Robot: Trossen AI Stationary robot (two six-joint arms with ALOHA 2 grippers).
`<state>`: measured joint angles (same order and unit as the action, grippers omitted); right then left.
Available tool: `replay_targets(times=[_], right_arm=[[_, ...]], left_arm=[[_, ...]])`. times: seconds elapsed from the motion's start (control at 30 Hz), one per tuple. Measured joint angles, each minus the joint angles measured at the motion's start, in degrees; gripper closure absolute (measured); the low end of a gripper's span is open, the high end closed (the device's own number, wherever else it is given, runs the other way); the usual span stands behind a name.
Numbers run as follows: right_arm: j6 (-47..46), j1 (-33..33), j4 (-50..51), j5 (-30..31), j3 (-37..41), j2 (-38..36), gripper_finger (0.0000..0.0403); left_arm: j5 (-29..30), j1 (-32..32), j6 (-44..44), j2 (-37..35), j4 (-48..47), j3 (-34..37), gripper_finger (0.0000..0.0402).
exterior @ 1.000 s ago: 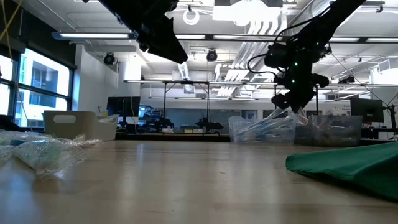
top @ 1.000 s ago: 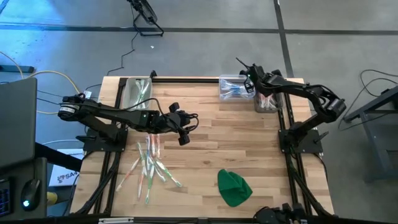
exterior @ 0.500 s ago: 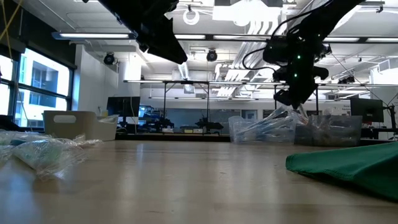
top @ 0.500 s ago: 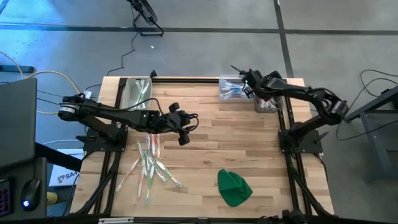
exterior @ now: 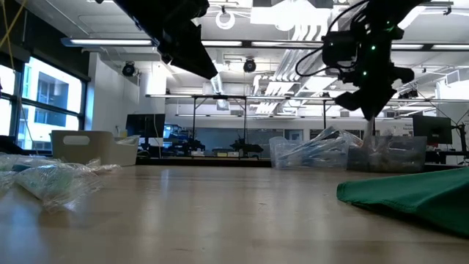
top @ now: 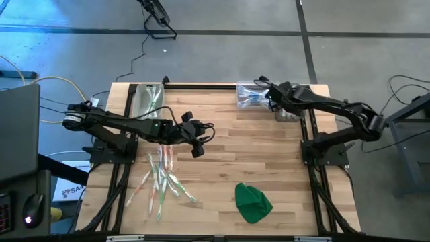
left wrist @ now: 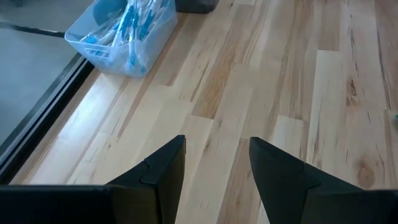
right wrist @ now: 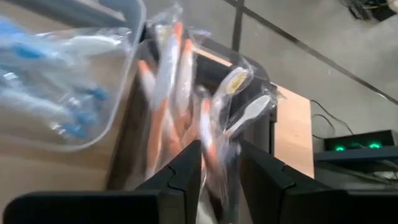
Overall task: Pick & Place Toothbrushes
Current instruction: Put the orange toothbrush into the black bin, then put the green toothbrush into the gray bin
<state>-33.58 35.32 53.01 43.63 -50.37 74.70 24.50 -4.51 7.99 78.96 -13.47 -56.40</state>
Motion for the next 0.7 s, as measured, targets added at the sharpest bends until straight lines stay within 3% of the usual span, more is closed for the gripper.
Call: replay_targets(times=[0.33,0.7], right_arm=[[-0.7,-6.1,0.4,-1.0,0.0,-4.8,0.0324],[-5.7,-11.7,3.0,-10.2,0.0,-8.7,0.0327]], left_arm=[[0.0,0.0,0.0,0.0,0.0,0.0,0.0229],[0.0,0.0,0.0,0.0,0.0,0.0,0.0229]])
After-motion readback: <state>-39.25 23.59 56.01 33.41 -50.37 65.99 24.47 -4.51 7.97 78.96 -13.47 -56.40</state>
